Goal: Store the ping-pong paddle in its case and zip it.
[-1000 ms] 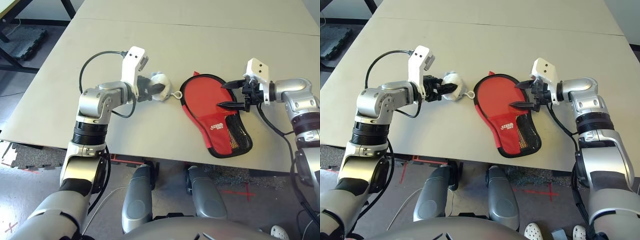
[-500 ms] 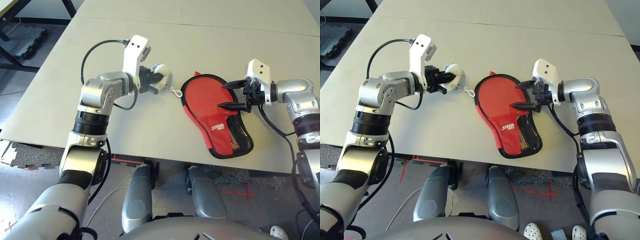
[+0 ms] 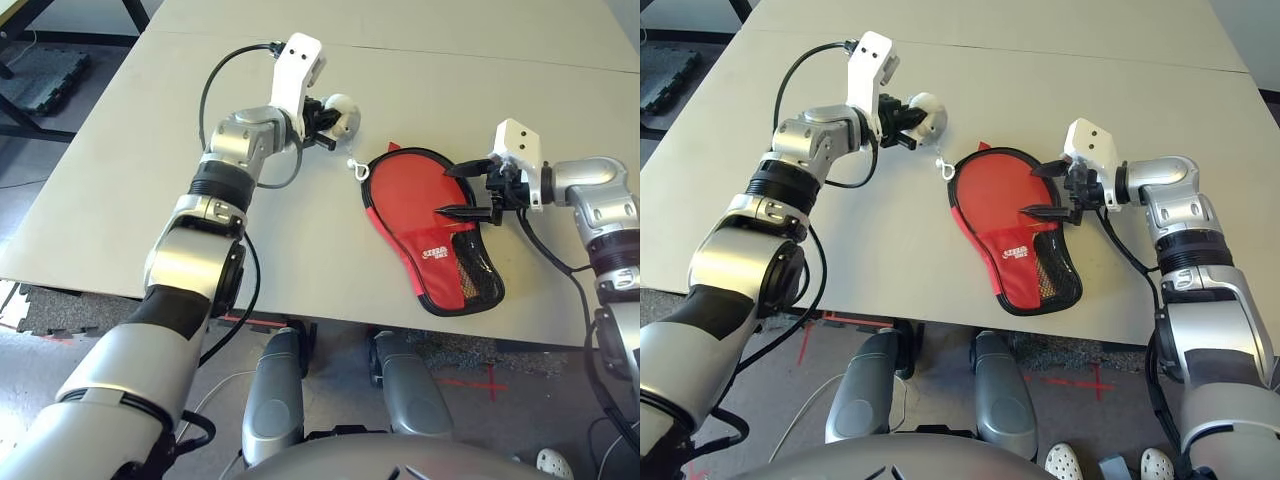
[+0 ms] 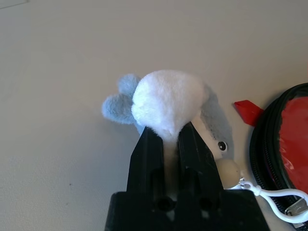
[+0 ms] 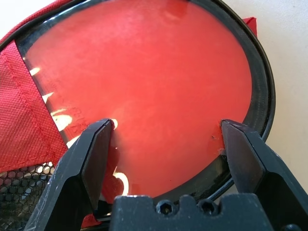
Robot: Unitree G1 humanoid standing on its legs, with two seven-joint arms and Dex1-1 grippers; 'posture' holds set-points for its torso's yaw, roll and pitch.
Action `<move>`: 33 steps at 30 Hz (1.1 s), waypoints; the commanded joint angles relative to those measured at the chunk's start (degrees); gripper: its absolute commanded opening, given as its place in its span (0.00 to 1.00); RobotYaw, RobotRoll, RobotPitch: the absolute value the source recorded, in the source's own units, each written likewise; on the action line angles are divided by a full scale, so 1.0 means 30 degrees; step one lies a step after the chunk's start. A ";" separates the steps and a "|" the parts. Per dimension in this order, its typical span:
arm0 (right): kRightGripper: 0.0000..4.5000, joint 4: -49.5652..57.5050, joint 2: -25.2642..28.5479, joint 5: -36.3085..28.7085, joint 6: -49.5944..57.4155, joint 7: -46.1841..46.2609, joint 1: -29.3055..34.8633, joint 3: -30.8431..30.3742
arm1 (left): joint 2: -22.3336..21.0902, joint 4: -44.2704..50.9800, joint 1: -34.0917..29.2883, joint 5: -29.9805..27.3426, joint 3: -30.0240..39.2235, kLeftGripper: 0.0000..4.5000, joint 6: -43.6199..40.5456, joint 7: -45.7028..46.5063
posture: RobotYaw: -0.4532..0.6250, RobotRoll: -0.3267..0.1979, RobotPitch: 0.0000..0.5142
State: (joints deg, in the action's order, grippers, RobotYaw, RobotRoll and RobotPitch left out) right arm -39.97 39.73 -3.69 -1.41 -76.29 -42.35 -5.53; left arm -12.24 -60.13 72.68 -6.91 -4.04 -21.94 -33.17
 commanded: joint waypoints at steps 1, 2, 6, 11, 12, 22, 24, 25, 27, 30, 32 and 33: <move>1.00 -0.0662 0.0217 0.1139 0.0688 -0.0179 0.1759 -0.1235 | -0.0362 -0.0681 0.0860 0.0604 0.0287 0.02 0.1135 0.0229 | 0.35 0.62 0.56; 1.00 -0.0586 0.0247 0.1124 0.0711 -0.0169 0.1827 -0.1253 | -0.0431 -0.0860 0.0938 0.0719 0.0287 0.02 0.1293 0.0278 | 0.35 0.62 0.55; 1.00 -0.0498 0.0272 0.1163 0.0720 -0.0152 0.1938 -0.1344 | -0.0768 -0.1644 0.1468 0.1296 0.0277 0.02 0.2072 0.0806 | 0.35 0.62 0.55; 1.00 -0.0448 0.0199 0.1215 0.0705 -0.0148 0.1960 -0.1452 | -0.0579 -0.2677 0.2205 0.1394 0.0975 0.01 0.3152 0.2166 | 0.36 0.62 0.56; 1.00 -0.0415 0.0186 0.1220 0.0710 -0.0168 0.1974 -0.1474 | -0.0419 -0.2855 0.2373 0.1281 0.1241 0.01 0.3502 0.2534 | 0.36 0.62 0.56; 1.00 -0.0310 0.0259 0.1283 0.0642 -0.0215 0.2111 -0.1534 | 0.1990 -0.4226 0.3397 0.1043 0.2905 0.01 0.6150 0.5181 | 0.36 0.62 0.56; 1.00 -0.0201 0.0262 0.1284 0.0683 -0.0195 0.2179 -0.1548 | 0.2538 -0.4467 0.3658 0.1041 0.3109 0.01 0.6421 0.5662 | 0.35 0.62 0.56; 1.00 -0.0118 0.0262 0.1281 0.0713 -0.0181 0.2229 -0.1557 | 0.2811 -0.4568 0.3791 0.1056 0.3188 0.01 0.6568 0.5868 | 0.34 0.62 0.56; 1.00 0.0082 0.0265 0.1252 0.0792 -0.0151 0.2361 -0.1562 | 0.3320 -0.4737 0.4040 0.1059 0.3356 0.01 0.6795 0.6219 | 0.34 0.62 0.56; 1.00 0.0387 0.0233 0.1213 0.0937 -0.0068 0.2561 -0.1582 | 0.4082 -0.4987 0.4400 0.1030 0.3704 0.01 0.7243 0.6877 | 0.33 0.62 0.57; 1.00 0.0612 0.0232 0.1153 0.1058 -0.0018 0.2713 -0.1582 | 0.4541 -0.5100 0.4599 0.1065 0.3894 0.01 0.7537 0.7272 | 0.32 0.62 0.56; 1.00 0.0733 0.0242 0.1117 0.1124 0.0006 0.2788 -0.1586 | 0.4744 -0.5139 0.4689 0.1084 0.3982 0.01 0.7692 0.7419 | 0.31 0.62 0.56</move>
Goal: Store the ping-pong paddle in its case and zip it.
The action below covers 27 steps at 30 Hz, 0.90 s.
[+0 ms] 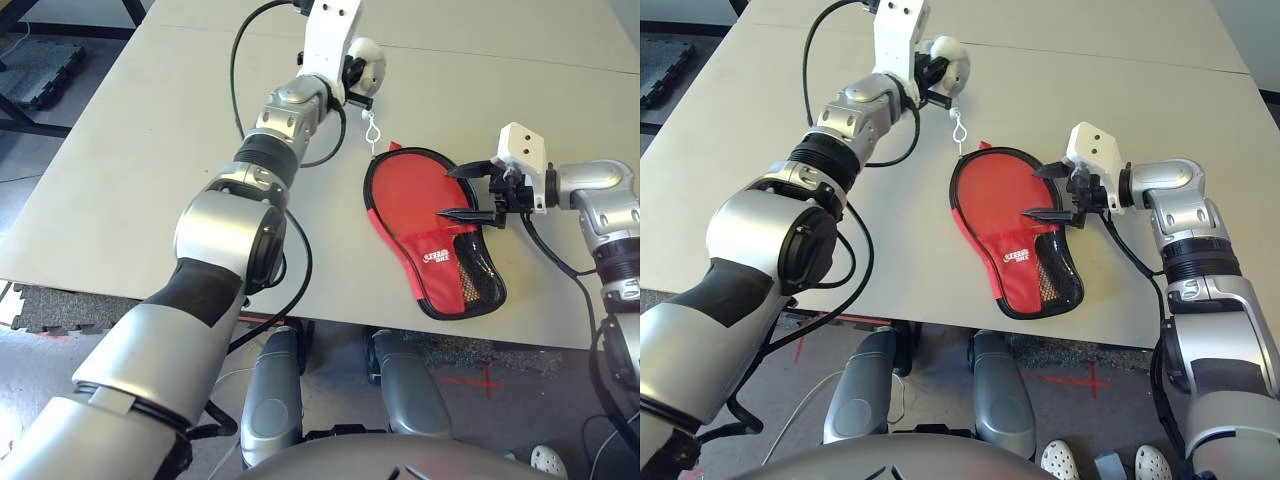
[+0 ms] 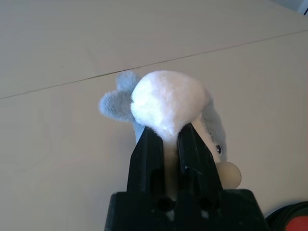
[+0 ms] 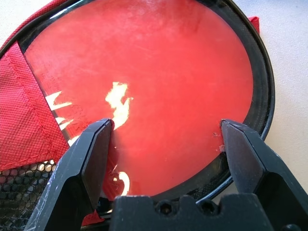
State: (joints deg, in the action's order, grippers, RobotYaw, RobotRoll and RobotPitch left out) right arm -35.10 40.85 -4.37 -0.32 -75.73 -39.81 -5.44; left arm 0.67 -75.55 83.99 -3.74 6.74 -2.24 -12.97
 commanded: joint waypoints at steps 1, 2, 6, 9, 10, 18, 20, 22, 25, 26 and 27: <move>1.00 -0.0749 -0.0103 0.1305 0.0823 -0.0148 0.2053 -0.1608 | 0.0735 -0.0050 0.1056 0.0017 0.0498 0.01 0.1257 0.0899 | 0.31 0.62 0.56; 1.00 -0.0594 -0.0070 0.1263 0.0900 -0.0110 0.2173 -0.1589 | 0.1084 -0.0094 0.1198 -0.0017 0.0622 0.01 0.1409 0.1054 | 0.30 0.62 0.56; 1.00 -0.0083 0.0036 0.1114 0.1149 0.0044 0.2549 -0.1572 | 0.1950 -0.0260 0.1501 0.0100 0.0933 0.01 0.1780 0.1522 | 0.29 0.62 0.56; 1.00 0.0280 0.0109 0.0999 0.1318 0.0163 0.2825 -0.1554 | 0.2537 -0.0347 0.1720 0.0127 0.1085 0.01 0.2033 0.1579 | 0.27 0.62 0.56; 1.00 0.0387 0.0127 0.0972 0.1371 0.0198 0.2905 -0.1542 | 0.2706 -0.0367 0.1786 0.0139 0.1115 0.01 0.2098 0.1597 | 0.27 0.62 0.56; 1.00 0.1211 0.0241 0.0827 0.1789 0.0444 0.3638 -0.1337 | 0.4625 -0.0381 0.2297 0.0196 0.1220 0.01 0.2524 0.1436 | 0.24 0.62 0.56; 1.00 0.1393 0.0243 0.0806 0.1883 0.0502 0.3769 -0.1321 | 0.5094 -0.0357 0.2354 0.0173 0.1178 0.01 0.2605 0.1357 | 0.23 0.62 0.56; 1.00 0.1573 0.0233 0.0787 0.1977 0.0575 0.3880 -0.1325 | 0.5572 -0.0327 0.2409 0.0109 0.1154 0.01 0.2666 0.1221 | 0.23 0.62 0.55; 1.00 0.1786 0.0202 0.0737 0.2103 0.0683 0.4023 -0.1321 | 0.6279 -0.0290 0.2470 0.0103 0.1025 0.01 0.2762 0.1021 | 0.22 0.62 0.55; 1.00 0.1871 0.0185 0.0719 0.2151 0.0726 0.4075 -0.1329 | 0.6485 -0.0279 0.2480 0.0097 0.0987 0.01 0.2768 0.0965 | 0.22 0.62 0.55; 1.00 0.1972 0.0165 0.0690 0.2208 0.0782 0.4140 -0.1337 | 0.6804 -0.0261 0.2494 0.0105 0.0906 0.01 0.2767 0.0811 | 0.22 0.62 0.55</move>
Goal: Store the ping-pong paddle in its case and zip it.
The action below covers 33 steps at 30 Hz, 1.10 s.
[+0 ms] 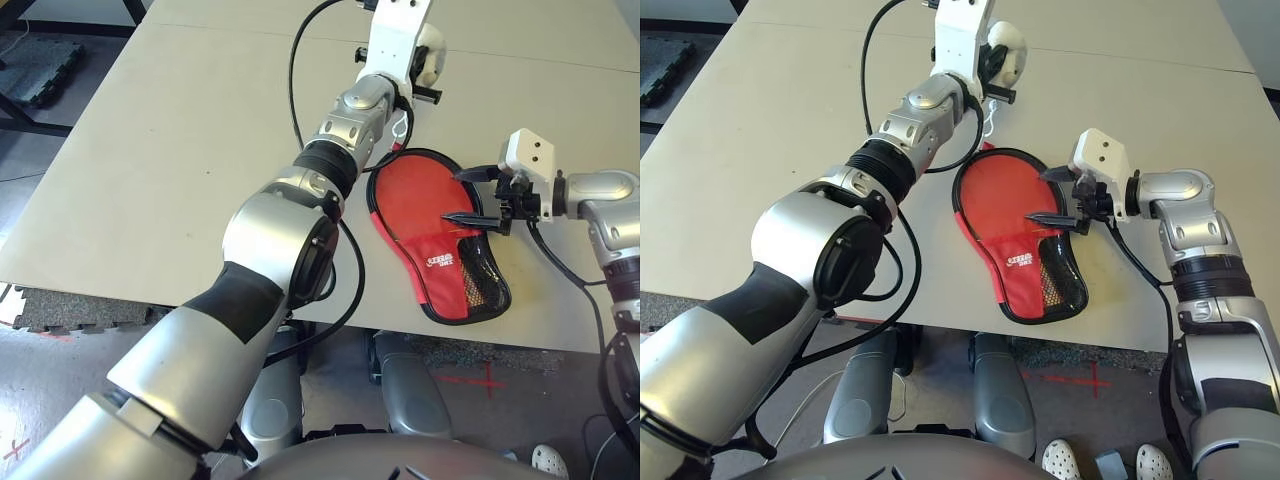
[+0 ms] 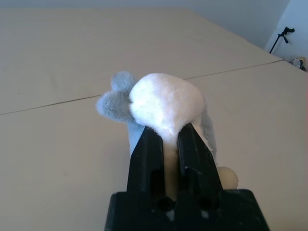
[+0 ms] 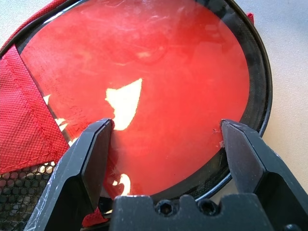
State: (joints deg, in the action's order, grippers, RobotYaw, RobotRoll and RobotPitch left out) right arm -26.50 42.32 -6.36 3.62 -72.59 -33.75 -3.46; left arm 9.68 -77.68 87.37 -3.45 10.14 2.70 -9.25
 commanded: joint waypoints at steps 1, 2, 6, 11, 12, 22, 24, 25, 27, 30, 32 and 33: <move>1.00 -0.0797 -0.0342 0.1325 0.0948 -0.0209 0.2183 -0.2009 | 0.4076 0.0466 0.1370 0.0027 -0.0312 0.01 0.1131 -0.0557 | 0.21 0.62 0.55; 1.00 -0.0704 -0.0357 0.1298 0.0996 -0.0152 0.2253 -0.2022 | 0.4387 0.0485 0.1357 0.0058 -0.0424 0.01 0.1131 -0.0733 | 0.21 0.62 0.55; 1.00 -0.0401 -0.0386 0.1220 0.1190 0.0019 0.2405 -0.2042 | 0.5468 0.0575 0.1195 -0.0018 -0.0872 0.01 0.1004 -0.1654 | 0.20 0.62 0.55; 1.00 -0.0174 -0.0376 0.1134 0.1361 0.0179 0.2512 -0.1981 | 0.6882 0.0716 0.0370 -0.0219 -0.1633 0.01 0.0181 -0.3561 | 0.20 0.62 0.55; 1.00 -0.0164 -0.0351 0.1118 0.1368 0.0203 0.2534 -0.1960 | 0.7101 0.0703 0.0068 -0.0069 -0.2013 0.01 -0.0161 -0.4086 | 0.20 0.62 0.56; 1.00 -0.0153 0.0076 0.0945 0.1255 0.0208 0.2975 -0.1853 | 0.7412 0.1115 -0.2063 0.0537 -0.5035 0.01 -0.1930 -0.7095 | 0.20 0.62 0.58; 1.00 -0.0214 0.0110 0.0930 0.1220 0.0223 0.2984 -0.1886 | 0.7396 0.1327 -0.2194 0.0463 -0.5398 0.01 -0.2212 -0.7627 | 0.20 0.62 0.58; 1.00 -0.0248 0.0116 0.0925 0.1205 0.0231 0.2975 -0.1900 | 0.7373 0.1415 -0.2232 0.0447 -0.5571 0.01 -0.2338 -0.7824 | 0.21 0.62 0.58; 1.00 -0.0289 0.0114 0.0926 0.1209 0.0249 0.2943 -0.1928 | 0.7291 0.1570 -0.2227 0.0388 -0.5826 0.01 -0.2408 -0.8066 | 0.21 0.62 0.58; 1.00 -0.0456 0.0058 0.1012 0.1132 0.0302 0.2882 -0.2005 | 0.7048 0.1822 -0.1891 -0.0141 -0.5575 0.32 -0.2283 -0.7974 | 0.21 0.62 0.58; 1.00 -0.0601 0.0050 0.1076 0.1032 0.0317 0.2852 -0.2037 | 0.6833 0.1975 -0.1494 -0.0516 -0.5338 0.47 -0.2306 -0.7943 | 0.22 0.62 0.58; 1.00 -0.0654 0.0052 0.1092 0.1001 0.0315 0.2841 -0.2042 | 0.6733 0.2044 -0.1318 -0.0694 -0.5245 0.56 -0.2321 -0.7944 | 0.22 0.62 0.58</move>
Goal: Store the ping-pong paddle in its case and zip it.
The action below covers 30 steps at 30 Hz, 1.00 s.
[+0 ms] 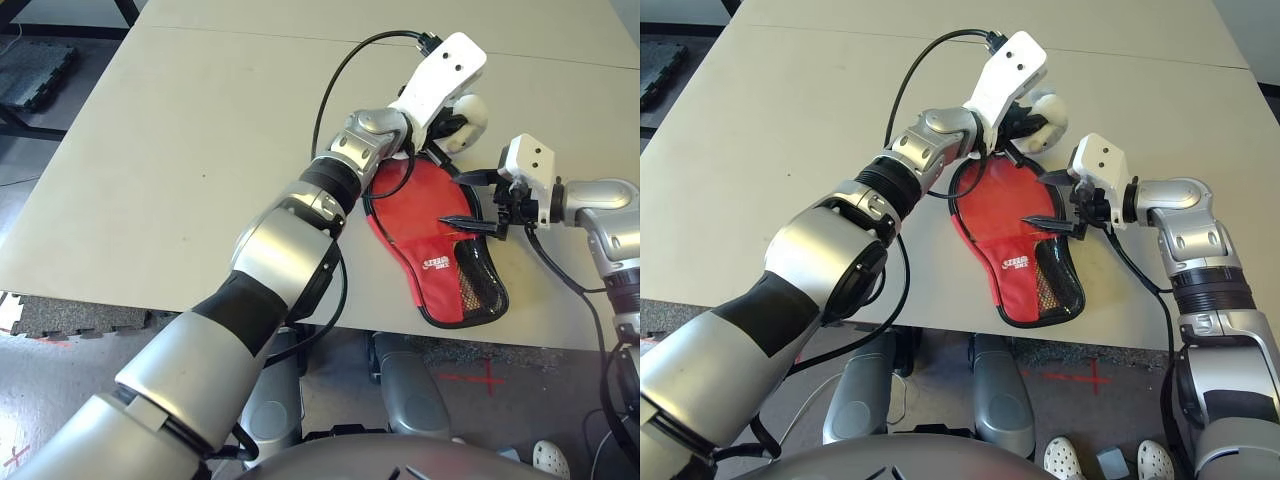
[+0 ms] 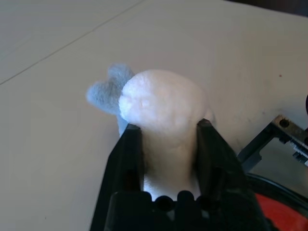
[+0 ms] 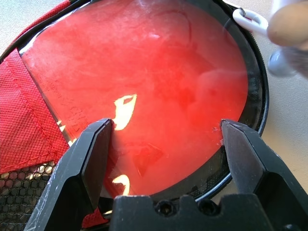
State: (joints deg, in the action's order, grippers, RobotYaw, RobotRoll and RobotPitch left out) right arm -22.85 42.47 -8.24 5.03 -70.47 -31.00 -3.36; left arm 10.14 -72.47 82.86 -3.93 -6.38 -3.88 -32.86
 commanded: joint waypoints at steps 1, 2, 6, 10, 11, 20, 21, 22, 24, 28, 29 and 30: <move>1.00 -0.1935 0.0004 0.1740 0.0494 -0.0395 0.1902 -0.2085 | 0.6453 0.0366 0.0405 -0.0713 0.0384 0.64 -0.0139 -0.0051 | 0.22 0.62 0.58; 1.00 -0.1985 0.0001 0.1761 0.0460 -0.0389 0.1888 -0.2096 | 0.6335 0.0409 0.0606 -0.0874 0.0525 0.73 -0.0158 -0.0041 | 0.22 0.62 0.58; 1.00 -0.2246 -0.0056 0.1850 0.0266 -0.0353 0.1834 -0.2152 | 0.5594 0.0560 0.1565 -0.1484 0.1121 0.99 -0.0207 -0.0032 | 0.23 0.62 0.57; 1.00 -0.2645 -0.0195 0.1965 0.0006 -0.0304 0.1688 -0.2242 | 0.4737 0.0640 0.2255 -0.1799 0.1597 0.99 -0.0110 -0.0112 | 0.25 0.62 0.55; 1.00 -0.2729 -0.0227 0.1994 -0.0046 -0.0300 0.1647 -0.2268 | 0.4581 0.0641 0.2363 -0.1851 0.1676 0.99 -0.0096 -0.0090 | 0.25 0.62 0.55; 1.00 -0.3381 -0.0336 0.2083 -0.0422 -0.0364 0.1177 -0.2307 | 0.0104 0.2218 0.0787 -0.0764 0.0736 0.99 -0.0625 -0.3089 | 0.28 0.62 0.53; 1.00 -0.3381 -0.0319 0.2060 -0.0424 -0.0367 0.1183 -0.2280 | -0.0443 0.2778 0.0279 -0.0671 0.0557 0.99 -0.0893 -0.3660 | 0.28 0.62 0.53; 1.00 -0.3361 -0.0297 0.2000 -0.0383 -0.0371 0.1198 -0.2220 | -0.1270 0.3876 -0.0607 -0.0570 0.0260 0.99 -0.1380 -0.4500 | 0.28 0.62 0.53; 1.00 -0.3292 -0.0258 0.1877 -0.0293 -0.0383 0.1272 -0.2116 | -0.2947 0.6804 -0.2746 -0.0402 -0.0330 0.99 -0.2697 -0.5848 | 0.29 0.62 0.52; 1.00 -0.3182 -0.0223 0.1763 -0.0174 -0.0424 0.1385 -0.2054 | -0.5904 1.3886 -0.7310 -0.0483 -0.1563 0.99 -0.5785 -0.7123 | 0.31 0.62 0.52; 1.00 -0.3193 -0.0218 0.1742 -0.0149 -0.0449 0.1371 -0.2052 | -0.6462 1.5494 -0.8329 -0.0651 -0.1753 0.99 -0.6567 -0.7245 | 0.32 0.62 0.52; 1.00 -0.3206 -0.0209 0.1722 -0.0135 -0.0466 0.1355 -0.2060 | -0.6838 1.6671 -0.9023 -0.0794 -0.1887 0.99 -0.7199 -0.7263 | 0.32 0.62 0.52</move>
State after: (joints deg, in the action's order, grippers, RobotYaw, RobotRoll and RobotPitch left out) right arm -27.50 42.73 -8.43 2.09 -71.52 -32.09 -3.70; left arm -11.05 -29.96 56.68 -5.62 -9.66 -22.20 -53.28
